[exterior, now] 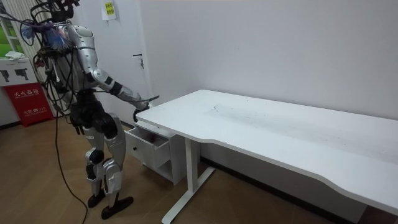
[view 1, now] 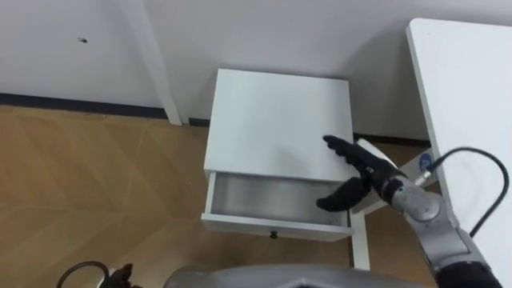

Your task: Put apple and close drawer

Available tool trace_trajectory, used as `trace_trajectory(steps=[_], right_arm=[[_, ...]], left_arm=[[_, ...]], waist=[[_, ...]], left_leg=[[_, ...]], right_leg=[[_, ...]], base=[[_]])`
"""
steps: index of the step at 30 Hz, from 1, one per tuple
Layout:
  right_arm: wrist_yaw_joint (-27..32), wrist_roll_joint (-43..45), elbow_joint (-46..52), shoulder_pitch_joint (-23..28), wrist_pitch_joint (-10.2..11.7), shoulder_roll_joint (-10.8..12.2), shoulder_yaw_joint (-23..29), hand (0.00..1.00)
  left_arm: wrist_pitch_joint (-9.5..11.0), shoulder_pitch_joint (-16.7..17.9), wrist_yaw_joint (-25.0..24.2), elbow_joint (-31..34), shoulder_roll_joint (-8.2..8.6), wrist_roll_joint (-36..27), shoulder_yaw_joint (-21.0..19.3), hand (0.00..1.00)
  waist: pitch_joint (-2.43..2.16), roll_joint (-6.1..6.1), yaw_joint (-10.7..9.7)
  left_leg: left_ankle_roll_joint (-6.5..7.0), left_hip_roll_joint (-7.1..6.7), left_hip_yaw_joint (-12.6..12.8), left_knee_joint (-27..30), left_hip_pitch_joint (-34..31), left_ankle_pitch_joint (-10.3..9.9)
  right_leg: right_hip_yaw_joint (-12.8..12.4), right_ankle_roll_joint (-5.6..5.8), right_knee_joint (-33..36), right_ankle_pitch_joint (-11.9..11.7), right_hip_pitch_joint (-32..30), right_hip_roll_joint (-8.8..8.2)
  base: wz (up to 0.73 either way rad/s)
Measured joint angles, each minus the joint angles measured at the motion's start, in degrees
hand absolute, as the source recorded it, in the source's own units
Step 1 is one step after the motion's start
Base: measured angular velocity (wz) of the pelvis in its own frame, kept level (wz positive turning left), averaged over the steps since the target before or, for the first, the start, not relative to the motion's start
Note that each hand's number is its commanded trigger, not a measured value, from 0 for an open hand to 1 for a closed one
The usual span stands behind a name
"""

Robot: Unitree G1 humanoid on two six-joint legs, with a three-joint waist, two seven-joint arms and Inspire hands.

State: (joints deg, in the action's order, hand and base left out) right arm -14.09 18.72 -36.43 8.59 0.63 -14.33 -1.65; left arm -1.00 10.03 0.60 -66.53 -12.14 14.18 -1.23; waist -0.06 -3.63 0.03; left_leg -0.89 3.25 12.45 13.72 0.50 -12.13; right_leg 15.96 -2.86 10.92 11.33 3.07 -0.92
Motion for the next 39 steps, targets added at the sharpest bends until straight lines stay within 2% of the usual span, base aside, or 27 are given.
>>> trace_trajectory(steps=[2,5,6,7,8,9,10,11,12,13,15,16,17,18,19,22,25,28,30,32,33,34,35,36,37,38,39], right_arm=[[2.3,-2.5,-6.3,1.1,0.4,0.0,1.5,0.00],[5.7,-2.3,-11.0,3.5,0.2,0.1,5.4,0.00],[7.2,-2.6,-15.2,3.1,1.1,0.1,6.6,0.00],[7.9,-2.7,-17.6,2.5,1.0,0.1,7.2,0.00],[9.0,-2.8,-20.8,2.2,0.5,0.1,7.8,0.00],[9.8,-2.9,-23.0,2.5,-0.4,0.2,8.7,0.00],[9.9,-2.9,-23.8,2.9,-0.8,0.3,9.4,0.00],[10.2,-3.6,-26.0,3.7,-1.5,0.2,10.3,0.00],[10.2,-4.0,-28.1,3.9,-2.1,0.3,11.3,0.00],[10.1,-4.2,-28.8,4.1,-2.4,0.7,11.7,0.00],[9.4,-6.3,-30.3,5.5,-3.0,1.3,11.9,0.00],[9.6,-8.4,-31.0,6.3,-3.0,1.3,11.7,0.00],[9.8,-9.5,-31.7,6.6,-3.0,1.4,11.6,0.00],[10.5,-10.8,-33.5,6.8,-3.1,1.5,11.1,0.00],[11.0,-12.4,-35.0,6.8,-3.1,1.5,9.7,0.00],[12.4,-15.4,-36.3,6.4,-3.0,1.6,9.1,0.00],[14.5,-18.8,-36.6,5.7,-2.9,1.5,9.2,0.00],[15.0,-19.8,-36.4,5.6,-3.0,1.3,9.7,0.00],[15.4,-20.6,-36.2,5.4,-3.3,1.2,9.6,0.00],[15.4,-20.7,-36.1,5.2,-3.3,1.2,9.7,0.00],[15.3,-20.7,-35.8,5.3,-3.6,1.1,9.7,0.00],[15.4,-20.9,-35.8,5.3,-4.0,1.0,9.8,0.00],[15.5,-20.8,-35.6,5.1,-4.1,1.0,9.8,0.00],[15.6,-20.0,-35.1,5.0,-4.4,1.0,10.1,0.00],[15.6,-19.4,-34.9,4.9,-4.4,1.1,10.3,0.00],[16.0,-18.3,-34.8,4.5,-4.4,1.3,10.3,0.00],[16.5,-18.0,-34.9,4.1,-4.4,1.3,10.4,0.00]], left_arm=[[0.0,0.1,0.2,0.0,0.13,0.3,-0.4,0.00],[0.1,0.1,0.4,-0.3,0.83,0.5,-1.6,0.00],[0.0,-0.6,0.4,-1.5,1.12,0.1,-3.2,0.00],[0.0,-0.7,0.4,-2.2,1.13,0.0,-3.3,0.00],[0.0,-1.5,0.4,-2.4,0.90,0.1,-3.3,0.00],[0.1,-1.7,0.4,-2.7,0.60,0.1,-3.4,0.00],[0.1,-1.9,0.4,-2.9,0.58,0.1,-3.4,0.00],[0.1,-2.1,0.4,-3.2,0.57,0.1,-3.4,0.00],[0.1,-1.7,0.4,-3.8,0.47,0.1,-3.9,0.00],[0.1,-1.7,0.4,-4.2,0.17,0.1,-4.4,0.00],[-1.6,-1.2,1.2,-4.6,-0.47,-0.3,-5.0,0.00],[-2.8,-1.6,1.4,-4.6,-0.63,-1.3,-4.7,0.00],[-3.5,-1.9,1.4,-4.5,-0.68,-1.4,-4.7,0.00],[-4.6,-1.9,1.6,-4.4,-0.83,-1.4,-4.7,0.00],[-5.5,-1.7,1.9,-4.5,-0.96,-1.4,-4.8,0.00],[-6.6,-1.8,2.5,-4.6,-0.44,-1.4,-4.7,0.00],[-7.5,-1.2,2.7,-4.6,0.05,-1.1,-4.8,0.00],[-7.5,-0.2,3.3,-4.4,0.02,-1.4,-4.7,0.00],[-7.5,0.1,4.1,-4.3,0.00,-3.6,-4.1,0.00],[-7.5,-0.1,4.2,-4.2,-0.05,-3.5,-4.1,0.00],[-7.3,0.1,4.3,-4.2,0.00,-3.5,-4.2,0.00],[-7.3,0.2,4.3,-3.9,0.15,-3.5,-4.2,0.00],[-7.3,0.3,4.3,-3.7,0.22,-3.5,-4.2,0.00],[-7.5,0.3,4.3,-3.3,0.25,-3.4,-4.2,0.00],[-7.5,0.2,4.5,-3.0,0.18,-3.5,-4.2,0.00],[-7.5,0.1,5.5,-2.5,-0.05,-3.5,-4.2,0.00],[-7.7,-0.2,6.6,-2.0,-0.26,-3.5,-4.2,0.00]], waist=[[0.02,0.43,-0.2],[-0.15,1.24,-1.4],[-0.33,1.68,-2.0],[-0.34,2.02,-2.1],[-0.38,2.17,-2.5],[-0.40,2.26,-3.0],[-0.35,2.47,-3.1],[-0.27,3.41,-2.9],[-0.43,5.12,-3.0],[-0.14,5.56,-3.1],[0.00,6.08,-3.9],[0.20,6.85,-4.8],[0.35,7.20,-5.1],[0.48,7.69,-5.3],[0.65,7.77,-5.8],[0.66,7.14,-6.1],[0.42,6.41,-6.0],[0.29,5.98,-6.3],[0.30,6.02,-6.3],[0.32,6.03,-6.2],[0.42,5.92,-6.1],[0.69,5.33,-6.0],[0.62,5.44,-6.1],[0.53,5.39,-6.5],[0.33,5.13,-6.5],[0.13,4.14,-6.3],[0.28,3.70,-6.0]], left_leg=[[0.47,-0.14,0.9,0.3,0.0,-0.3],[2.10,-0.97,3.1,3.6,-1.4,-2.2],[2.58,-1.15,4.7,4.7,-1.8,-3.0],[2.83,-1.19,5.1,4.8,-1.8,-3.2],[3.50,-1.97,5.3,5.1,-1.8,-3.5],[4.47,-2.66,5.4,5.2,-1.8,-4.2],[4.93,-2.81,5.5,5.6,-1.8,-4.4],[5.77,-2.31,6.1,6.5,-1.6,-5.1],[6.57,-1.33,7.0,7.6,-2.0,-5.9],[7.09,-1.11,7.5,8.3,-2.0,-6.3],[8.24,0.05,8.1,11.1,-3.1,-7.7],[8.68,1.32,8.0,12.1,-4.1,-7.9],[8.73,2.09,8.0,12.4,-4.3,-8.0],[8.82,3.54,7.8,12.9,-4.5,-8.0],[8.81,4.54,7.7,13.1,-4.3,-8.0],[9.56,5.46,7.6,14.6,-4.5,-9.1],[10.04,5.14,7.5,17.7,-6.6,-10.5],[11.07,3.45,7.5,18.8,-7.4,-11.2],[11.61,1.98,7.4,18.8,-7.7,-11.5],[11.59,0.75,7.5,18.1,-7.5,-11.5],[11.08,-0.15,7.5,17.3,-6.9,-11.6],[9.56,-1.33,7.9,15.5,-5.8,-11.3],[7.69,-1.86,7.8,14.7,-5.4,-11.0],[3.94,-2.84,7.8,12.4,-4.7,-10.2],[2.57,-3.39,7.8,11.0,-4.1,-9.5],[0.73,-4.96,7.4,7.6,-3.2,-7.4],[3.83,-5.94,7.5,5.4,-2.7,-5.2]], right_leg=[[0.0,0.45,0.9,0.4,-0.2,-0.40],[-0.2,1.60,7.0,3.1,-2.8,-2.41],[-0.8,2.26,12.0,3.9,-5.2,-3.60],[-1.4,2.36,15.8,3.9,-7.1,-4.24],[-1.8,3.20,25.1,3.4,-11.5,-6.03],[-2.0,4.50,33.8,1.0,-16.1,-8.42],[-2.0,4.58,37.8,-1.3,-18.4,-9.55],[-3.2,4.61,44.5,-8.3,-23.0,-10.23],[-4.7,5.71,50.0,-16.3,-27.7,-10.19],[-5.1,5.13,55.1,-19.4,-30.6,-10.65],[-4.9,4.63,83.7,-12.9,-43.3,-10.30],[-3.5,4.50,93.4,-10.0,-49.2,-9.45],[-2.7,4.33,96.7,-8.9,-51.9,-9.02],[-1.3,4.32,100.9,-7.1,-56.4,-8.65],[-0.8,4.52,103.0,-5.5,-59.8,-9.17],[-1.5,4.88,103.6,-4.4,-62.1,-11.35],[-3.2,5.28,100.9,-4.1,-58.1,-13.58],[-3.7,5.55,92.7,-4.2,-48.1,-15.11],[-3.0,5.75,81.5,-4.2,-39.8,-16.06],[-3.0,6.09,69.7,-4.1,-33.9,-15.94],[-3.0,6.51,60.7,-3.8,-29.3,-15.59],[-3.1,7.23,51.6,-3.3,-24.9,-14.95],[-3.1,7.26,47.6,-3.1,-22.8,-14.46],[-3.5,7.17,40.1,-2.6,-19.4,-12.84],[-3.9,7.02,37.0,-2.2,-18.2,-12.01],[-5.1,7.15,31.5,-1.1,-16.4,-10.68],[-5.5,7.56,27.6,0.3,-14.7,-9.48]], base=[[0.07],[0.07],[0.00],[0.06],[0.15],[0.18],[0.00],[-0.36],[-0.47],[-0.53],[-0.37],[-0.11],[0.03],[0.03],[0.03],[0.01],[0.00],[0.05],[0.03],[0.00],[0.00],[0.00],[0.00],[0.04],[0.00],[0.00],[-0.04]])
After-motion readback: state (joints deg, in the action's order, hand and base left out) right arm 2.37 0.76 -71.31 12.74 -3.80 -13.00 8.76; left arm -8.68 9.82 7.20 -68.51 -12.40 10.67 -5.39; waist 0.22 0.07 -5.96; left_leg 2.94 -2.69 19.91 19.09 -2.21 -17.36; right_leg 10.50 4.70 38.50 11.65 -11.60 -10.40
